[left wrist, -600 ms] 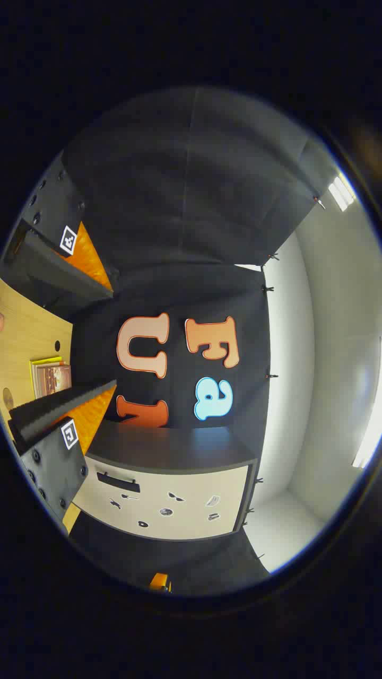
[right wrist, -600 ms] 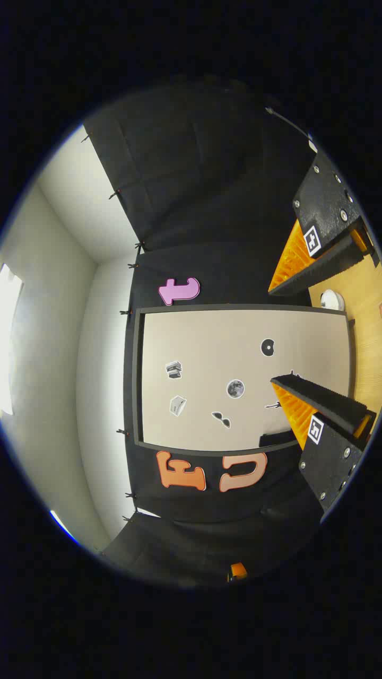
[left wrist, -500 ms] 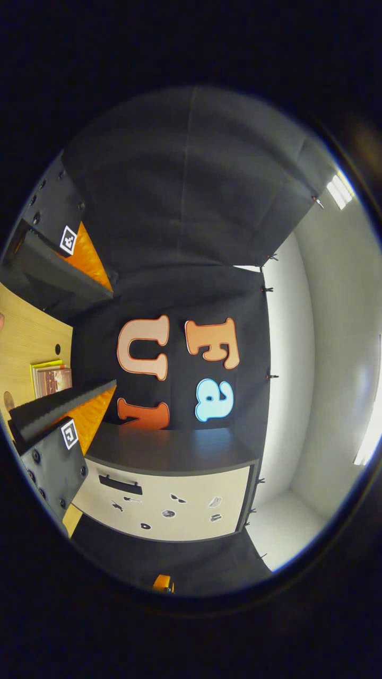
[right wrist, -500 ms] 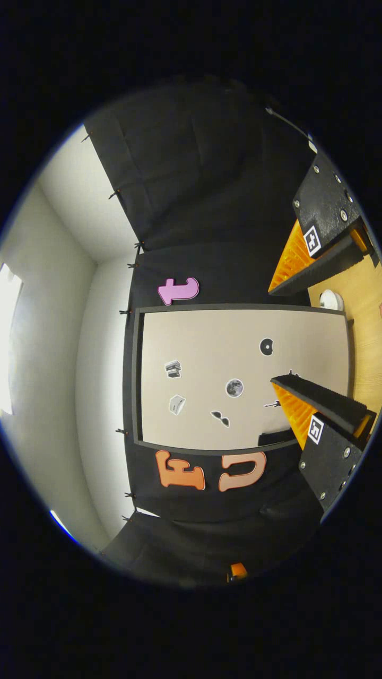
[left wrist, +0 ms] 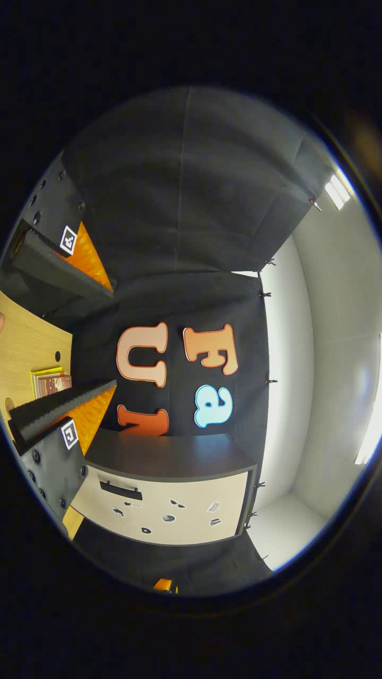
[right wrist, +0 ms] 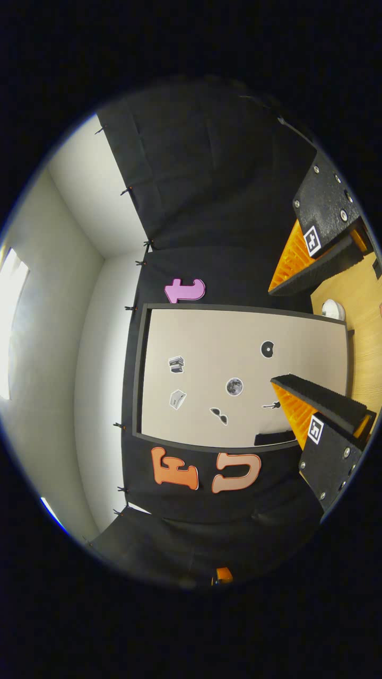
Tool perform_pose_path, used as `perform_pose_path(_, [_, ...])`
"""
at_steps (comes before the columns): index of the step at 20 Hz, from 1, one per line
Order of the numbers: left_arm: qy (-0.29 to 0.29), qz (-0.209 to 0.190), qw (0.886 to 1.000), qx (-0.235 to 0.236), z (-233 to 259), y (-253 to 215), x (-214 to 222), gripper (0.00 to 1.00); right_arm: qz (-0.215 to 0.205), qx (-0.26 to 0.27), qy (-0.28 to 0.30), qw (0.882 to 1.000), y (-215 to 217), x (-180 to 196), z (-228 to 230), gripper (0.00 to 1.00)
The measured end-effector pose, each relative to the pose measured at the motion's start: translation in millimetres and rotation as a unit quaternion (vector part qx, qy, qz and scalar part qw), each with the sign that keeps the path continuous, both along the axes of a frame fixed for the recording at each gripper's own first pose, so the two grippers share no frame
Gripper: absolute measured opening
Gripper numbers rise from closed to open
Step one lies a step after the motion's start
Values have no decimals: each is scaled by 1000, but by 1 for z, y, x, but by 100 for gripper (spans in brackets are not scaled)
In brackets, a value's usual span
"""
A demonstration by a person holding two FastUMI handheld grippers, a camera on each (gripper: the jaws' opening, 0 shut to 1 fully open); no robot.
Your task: Open the cabinet door with the right hand, grasp the bottle in the cabinet with the left hand and place it on the coaster, then close the cabinet door with the right hand.
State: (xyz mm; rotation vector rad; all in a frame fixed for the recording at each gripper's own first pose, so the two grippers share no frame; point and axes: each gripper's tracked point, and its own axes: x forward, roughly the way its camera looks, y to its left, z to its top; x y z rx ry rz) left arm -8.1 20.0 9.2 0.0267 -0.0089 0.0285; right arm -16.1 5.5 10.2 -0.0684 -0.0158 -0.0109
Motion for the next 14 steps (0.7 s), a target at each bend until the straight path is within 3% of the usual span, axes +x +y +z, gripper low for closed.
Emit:
perform_pose_path(3, [-4, -5, 1000, 8, 2, -3, -2, 93, 1, 4, 2, 1000, 2, 2, -2, 93])
perform_pose_path(7, [-5, -12, 1000, 11, 4, -8, -2, 96, 10, 7, 8, 1000, 14, 11, -10, 93])
perform_pose_path(14, [-1, -5, 1000, 15, -1, 3, -4, 97, 59, 22, 35, 997, 77, 46, -48, 93])
